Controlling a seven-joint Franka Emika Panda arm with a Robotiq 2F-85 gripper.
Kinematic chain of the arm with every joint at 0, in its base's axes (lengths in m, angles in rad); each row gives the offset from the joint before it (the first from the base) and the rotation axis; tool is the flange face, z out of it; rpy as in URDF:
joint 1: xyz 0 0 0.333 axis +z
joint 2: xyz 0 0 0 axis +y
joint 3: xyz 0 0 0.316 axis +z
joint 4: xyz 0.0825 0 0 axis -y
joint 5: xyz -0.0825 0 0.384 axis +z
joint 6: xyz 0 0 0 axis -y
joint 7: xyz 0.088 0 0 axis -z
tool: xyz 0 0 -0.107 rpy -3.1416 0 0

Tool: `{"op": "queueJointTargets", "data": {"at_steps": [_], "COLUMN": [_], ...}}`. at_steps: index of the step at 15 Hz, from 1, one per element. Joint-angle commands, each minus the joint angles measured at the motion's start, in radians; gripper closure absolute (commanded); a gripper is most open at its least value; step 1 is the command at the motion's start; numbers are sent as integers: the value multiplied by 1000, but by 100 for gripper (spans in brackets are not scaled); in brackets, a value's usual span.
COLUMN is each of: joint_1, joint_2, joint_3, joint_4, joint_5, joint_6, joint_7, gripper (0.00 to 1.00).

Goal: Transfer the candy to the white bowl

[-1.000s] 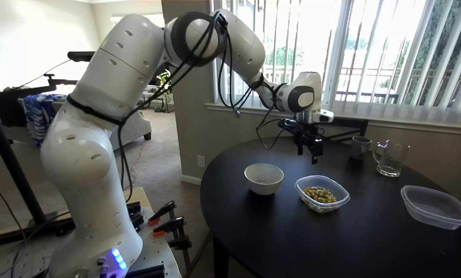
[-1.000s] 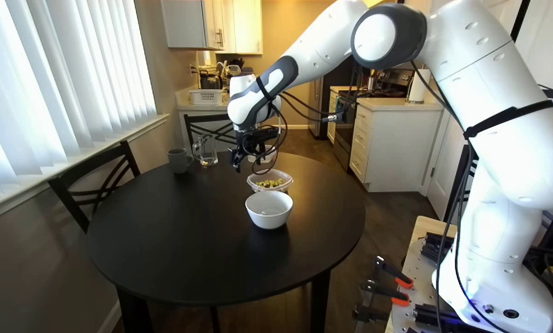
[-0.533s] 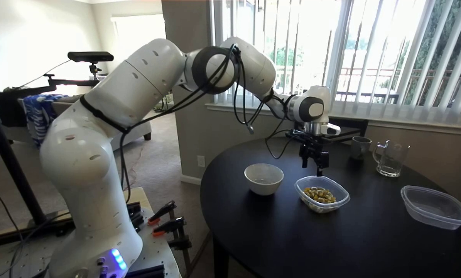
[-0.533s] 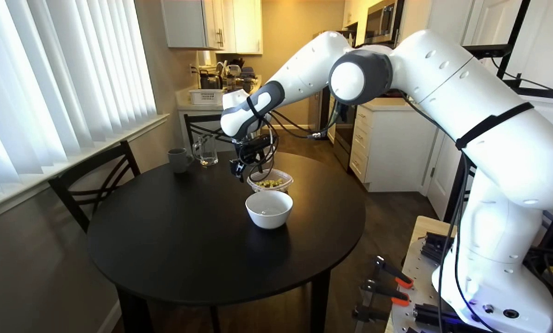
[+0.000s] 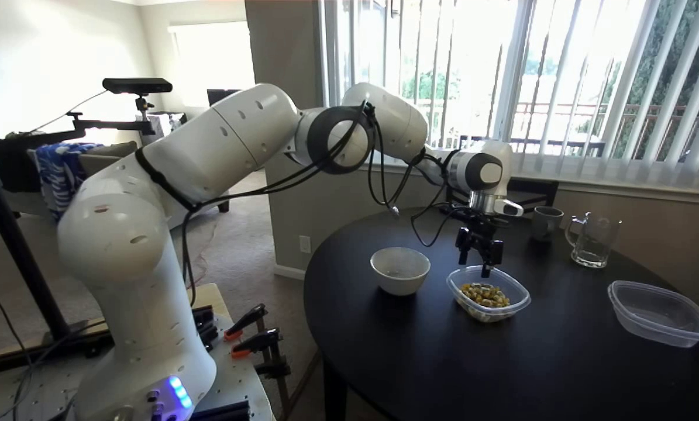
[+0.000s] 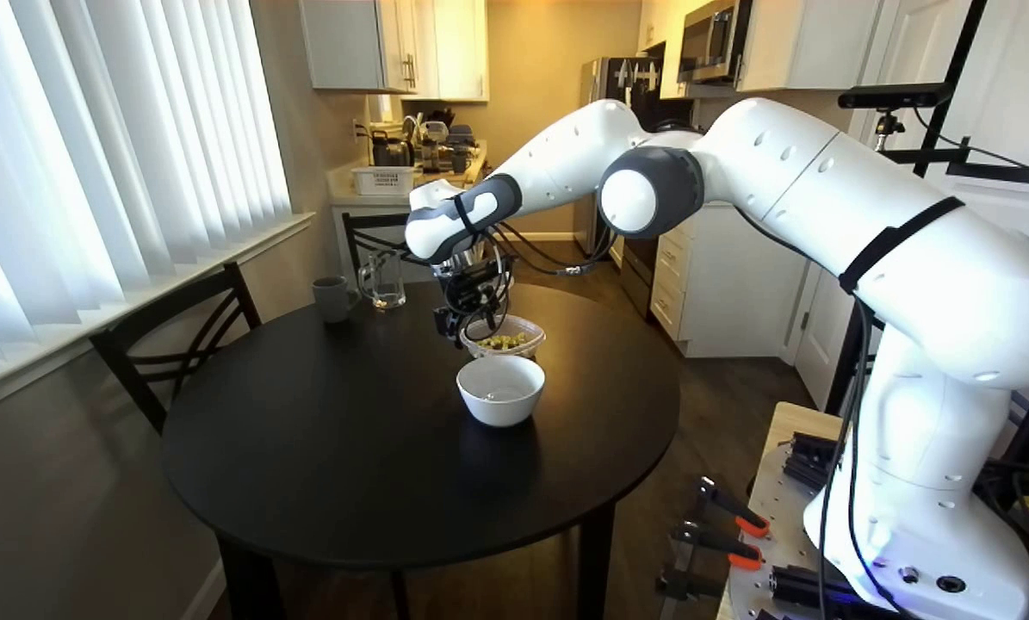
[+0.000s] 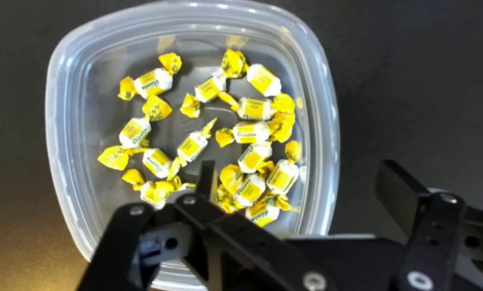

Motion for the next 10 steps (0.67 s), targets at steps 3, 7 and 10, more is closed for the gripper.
{"op": "queueJointTargets", "data": {"at_steps": [3, 7, 10], "joint_1": [-16, -22, -29], "joint_2": [84, 129, 154], "joint_3": [31, 23, 21], "joint_4": [148, 207, 239], "joint_5": [-12, 1, -1], "joint_6": [-102, -110, -102], "joint_7": [-109, -121, -134], "gripper": [0, 0, 33]}}
